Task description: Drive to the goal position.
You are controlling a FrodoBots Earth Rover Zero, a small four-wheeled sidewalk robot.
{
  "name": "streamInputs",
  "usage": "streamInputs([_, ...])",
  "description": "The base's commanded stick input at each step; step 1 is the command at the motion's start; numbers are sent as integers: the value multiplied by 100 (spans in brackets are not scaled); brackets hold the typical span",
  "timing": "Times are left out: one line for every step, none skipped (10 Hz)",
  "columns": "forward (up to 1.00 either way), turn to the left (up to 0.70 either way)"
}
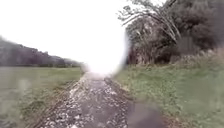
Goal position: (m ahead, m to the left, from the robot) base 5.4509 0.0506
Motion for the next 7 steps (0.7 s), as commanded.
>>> streamInputs([85,0])
streamInputs([85,0])
streamInputs([85,15])
streamInputs([85,24])
streamInputs([85,33])
streamInputs([85,22])
streamInputs([85,7])
